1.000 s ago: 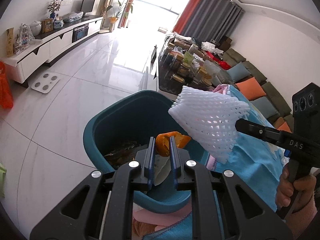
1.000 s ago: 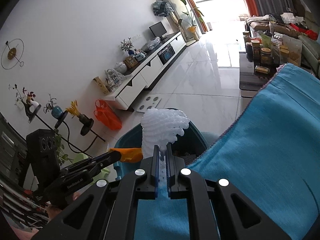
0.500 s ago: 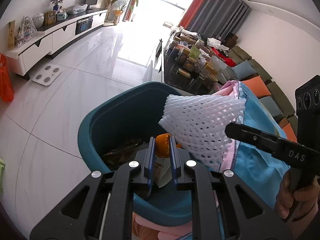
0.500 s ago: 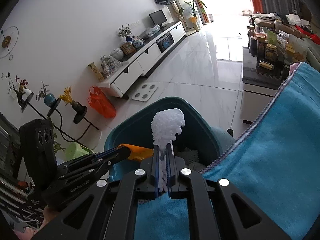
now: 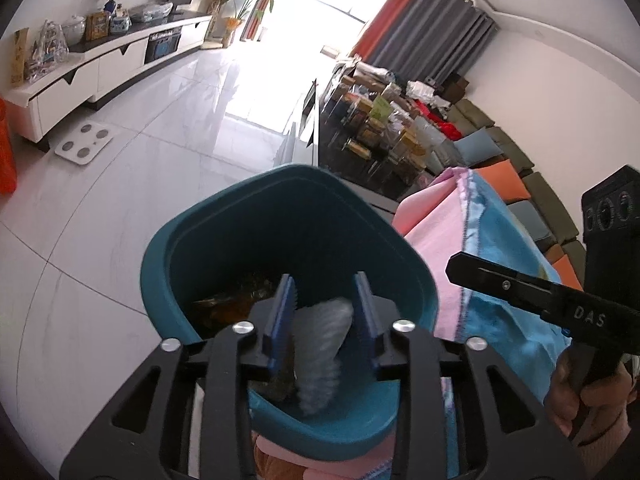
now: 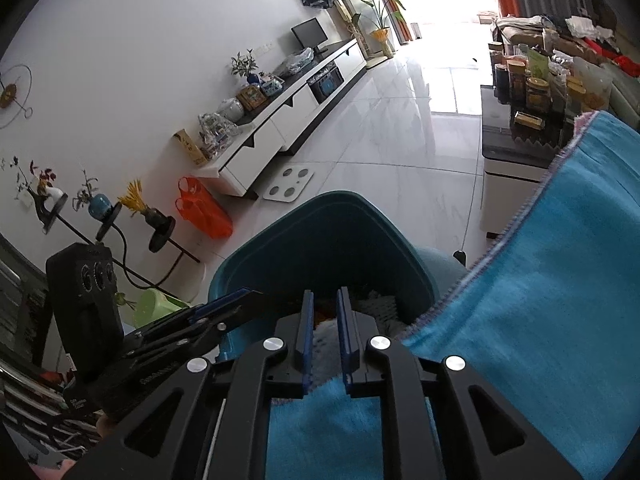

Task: Collect trash
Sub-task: 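Open the left gripper over the bin while the right gripper releases the foam net, then move both tools back over the bed toward the remaining orange peel and tissue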

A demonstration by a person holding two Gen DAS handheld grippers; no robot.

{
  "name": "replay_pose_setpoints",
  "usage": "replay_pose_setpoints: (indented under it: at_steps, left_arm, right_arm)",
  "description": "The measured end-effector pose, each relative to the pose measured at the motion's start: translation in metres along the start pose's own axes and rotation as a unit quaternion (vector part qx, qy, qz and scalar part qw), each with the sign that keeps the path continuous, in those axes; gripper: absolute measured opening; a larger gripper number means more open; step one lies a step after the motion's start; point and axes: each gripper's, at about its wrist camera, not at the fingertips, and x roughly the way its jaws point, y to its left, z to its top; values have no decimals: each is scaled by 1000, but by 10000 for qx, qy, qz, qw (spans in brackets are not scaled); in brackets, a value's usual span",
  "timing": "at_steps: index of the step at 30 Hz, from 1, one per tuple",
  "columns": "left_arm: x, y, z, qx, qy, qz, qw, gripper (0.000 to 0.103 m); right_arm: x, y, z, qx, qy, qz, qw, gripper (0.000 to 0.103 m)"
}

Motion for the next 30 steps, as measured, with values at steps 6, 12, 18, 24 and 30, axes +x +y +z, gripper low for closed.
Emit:
replay_pose_setpoints:
  at_steps: [6,12,18,24,30]
  left_arm:
    - [-27,-18,-1,327,-271,-181,9989,46]
    - [-52,-44,-6,724,-449,-552,9948,53]
    - [-55,-95,-16,1288,-374,-1103,9848,62]
    - [-31,-161,-36,1805,51,-1741,9680,62]
    - [2,-222,-69,2200,618,-2131,9499,62]
  right_arm:
    - [-35,-8,-9,54,-245,179,9995,24]
    - [-91,-27,-32,37,-606,140,9981,32]
    - [-153,-62,-72,321,-1073,-324,9932,36]
    - [-206,-108,-120,967,-1445,-930,9804,36]
    - [-256,-153,-163,1589,-1825,-1391,9603,36]
